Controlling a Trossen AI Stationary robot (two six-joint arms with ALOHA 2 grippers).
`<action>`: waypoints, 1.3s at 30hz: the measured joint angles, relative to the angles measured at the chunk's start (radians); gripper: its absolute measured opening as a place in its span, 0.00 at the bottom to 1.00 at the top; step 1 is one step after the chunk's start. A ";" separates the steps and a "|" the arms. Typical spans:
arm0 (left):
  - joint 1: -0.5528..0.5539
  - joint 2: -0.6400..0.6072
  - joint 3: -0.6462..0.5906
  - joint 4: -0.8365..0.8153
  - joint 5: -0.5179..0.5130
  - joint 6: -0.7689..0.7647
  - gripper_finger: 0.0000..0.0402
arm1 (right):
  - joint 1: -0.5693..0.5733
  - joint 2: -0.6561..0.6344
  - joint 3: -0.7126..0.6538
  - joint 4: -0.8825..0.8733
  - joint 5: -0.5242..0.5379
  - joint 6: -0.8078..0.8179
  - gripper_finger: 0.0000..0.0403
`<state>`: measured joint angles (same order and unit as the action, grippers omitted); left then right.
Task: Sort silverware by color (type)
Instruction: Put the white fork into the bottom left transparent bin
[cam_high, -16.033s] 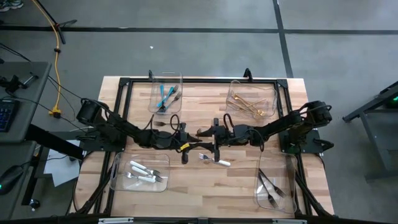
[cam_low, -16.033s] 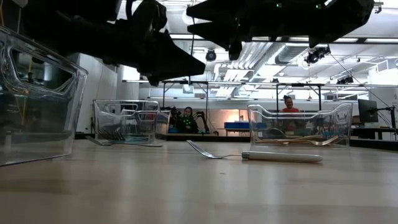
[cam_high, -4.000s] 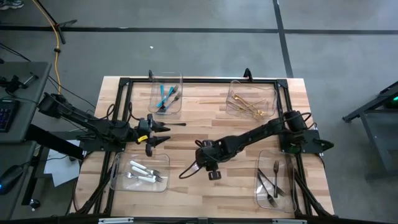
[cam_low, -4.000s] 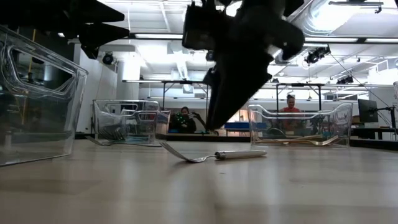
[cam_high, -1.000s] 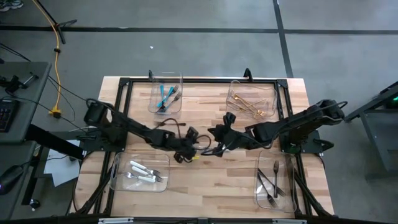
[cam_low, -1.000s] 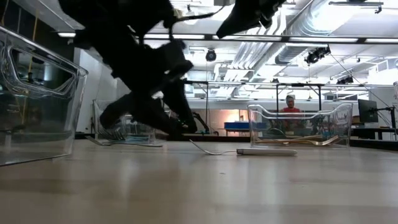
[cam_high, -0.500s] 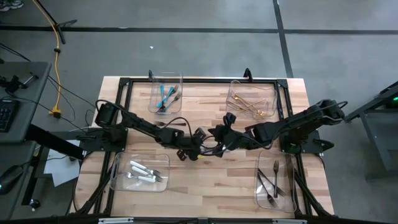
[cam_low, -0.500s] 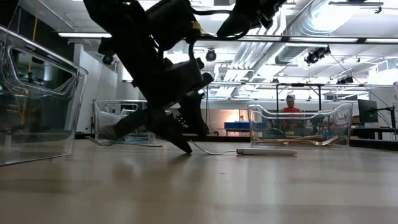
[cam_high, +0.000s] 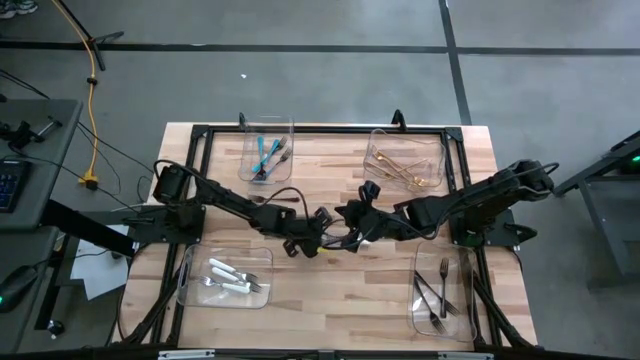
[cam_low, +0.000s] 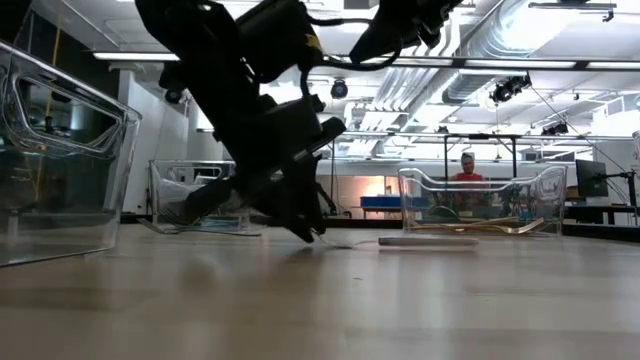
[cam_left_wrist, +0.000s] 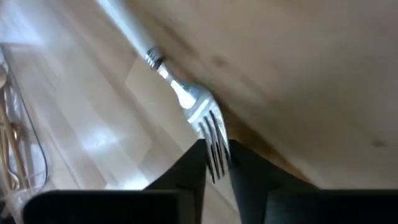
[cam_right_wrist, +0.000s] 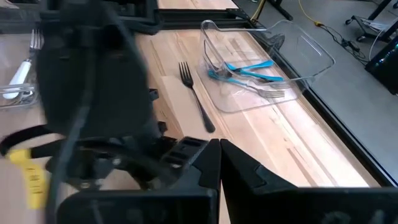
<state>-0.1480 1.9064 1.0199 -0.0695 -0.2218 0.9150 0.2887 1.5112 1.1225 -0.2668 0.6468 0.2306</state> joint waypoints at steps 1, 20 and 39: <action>0.004 0.000 0.000 0.004 0.006 -0.003 0.12 | 0.000 0.000 0.000 0.000 0.000 0.000 0.00; -0.111 -0.307 -0.008 -0.368 -0.117 -0.447 0.00 | 0.005 0.000 0.002 -0.165 0.003 -0.023 0.00; -0.402 -0.918 -0.423 0.215 -0.445 -0.628 0.00 | 0.163 0.000 -0.124 -0.006 0.084 0.000 0.00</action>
<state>-0.5496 0.9887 0.5969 0.1455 -0.6666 0.2873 0.4516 1.5112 0.9981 -0.2732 0.7305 0.2310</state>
